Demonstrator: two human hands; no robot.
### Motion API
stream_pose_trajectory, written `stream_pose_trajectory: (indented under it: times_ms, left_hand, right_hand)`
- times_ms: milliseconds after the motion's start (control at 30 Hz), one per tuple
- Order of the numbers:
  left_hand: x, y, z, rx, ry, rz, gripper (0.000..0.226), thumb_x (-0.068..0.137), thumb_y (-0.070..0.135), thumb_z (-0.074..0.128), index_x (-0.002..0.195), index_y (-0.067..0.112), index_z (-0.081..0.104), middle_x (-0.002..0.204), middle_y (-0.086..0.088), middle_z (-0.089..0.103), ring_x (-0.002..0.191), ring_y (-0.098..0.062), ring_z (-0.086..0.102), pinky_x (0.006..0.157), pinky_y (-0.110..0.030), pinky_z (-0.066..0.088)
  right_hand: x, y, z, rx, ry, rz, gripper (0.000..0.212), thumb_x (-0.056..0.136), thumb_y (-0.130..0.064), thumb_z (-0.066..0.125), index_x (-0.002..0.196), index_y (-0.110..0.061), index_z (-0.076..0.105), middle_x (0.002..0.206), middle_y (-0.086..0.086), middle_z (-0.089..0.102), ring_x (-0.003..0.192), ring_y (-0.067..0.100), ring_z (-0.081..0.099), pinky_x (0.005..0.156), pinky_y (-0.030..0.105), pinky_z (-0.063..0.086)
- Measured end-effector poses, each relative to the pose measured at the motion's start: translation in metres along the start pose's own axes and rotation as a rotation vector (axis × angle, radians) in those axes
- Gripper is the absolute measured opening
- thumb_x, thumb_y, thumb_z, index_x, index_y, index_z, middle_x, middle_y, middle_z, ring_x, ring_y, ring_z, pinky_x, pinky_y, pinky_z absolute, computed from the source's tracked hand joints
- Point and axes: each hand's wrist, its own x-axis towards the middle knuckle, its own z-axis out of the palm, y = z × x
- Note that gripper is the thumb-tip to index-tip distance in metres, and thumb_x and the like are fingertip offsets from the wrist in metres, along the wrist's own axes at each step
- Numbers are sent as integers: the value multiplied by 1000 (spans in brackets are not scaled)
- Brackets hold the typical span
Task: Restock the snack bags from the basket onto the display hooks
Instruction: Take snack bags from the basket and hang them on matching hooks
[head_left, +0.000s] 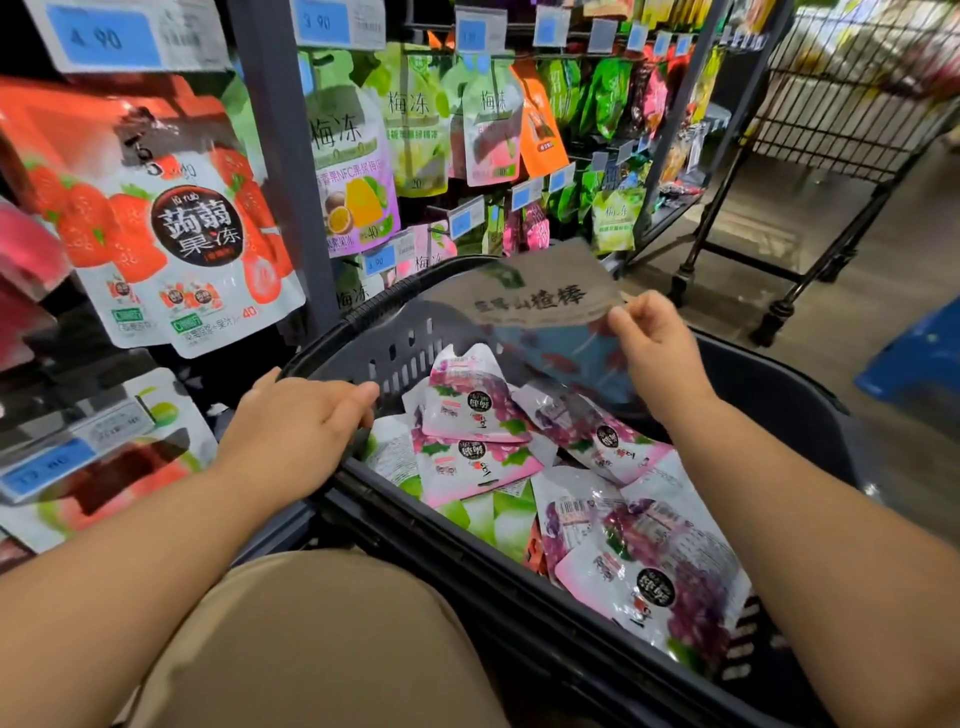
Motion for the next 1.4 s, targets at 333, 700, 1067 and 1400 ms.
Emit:
stream_pose_trajectory:
  times_ms: [333, 700, 1067, 1400]
  left_hand:
    - [1, 1, -1, 16, -17, 9, 48, 103, 46, 28, 83, 29, 68, 78, 4, 68, 102, -14, 62, 120, -35, 9]
    - [3, 20, -11, 61, -181, 47, 89, 65, 88, 0, 95, 32, 63, 80, 6, 70, 100, -11, 63, 122, -39, -5]
    - [6, 40, -9, -764, -350, 9, 51, 50, 70, 83, 96, 52, 71, 104, 21, 73, 99, 0, 69, 96, -30, 51]
    - [0, 52, -15, -576, 91, -248, 39, 88, 34, 70, 56, 20, 53, 55, 6, 53, 56, -17, 47, 53, -24, 34]
  right_hand:
    - [-9, -35, 8, 333, 183, 218, 23, 103, -24, 49, 81, -19, 47, 80, 3, 58, 71, 12, 53, 64, 29, 46]
    - [-28, -49, 39, 529, 69, 328, 24, 103, -21, 50, 81, -14, 49, 78, 6, 61, 70, 17, 57, 68, 34, 47]
    - [-29, -62, 31, 634, 7, 276, 23, 104, -20, 49, 81, -14, 49, 75, 3, 64, 67, 13, 61, 65, 29, 52]
    - [-6, -17, -22, -47, -358, 399, 29, 101, -31, 54, 114, -6, 57, 104, 25, 65, 93, 23, 61, 81, 34, 52]
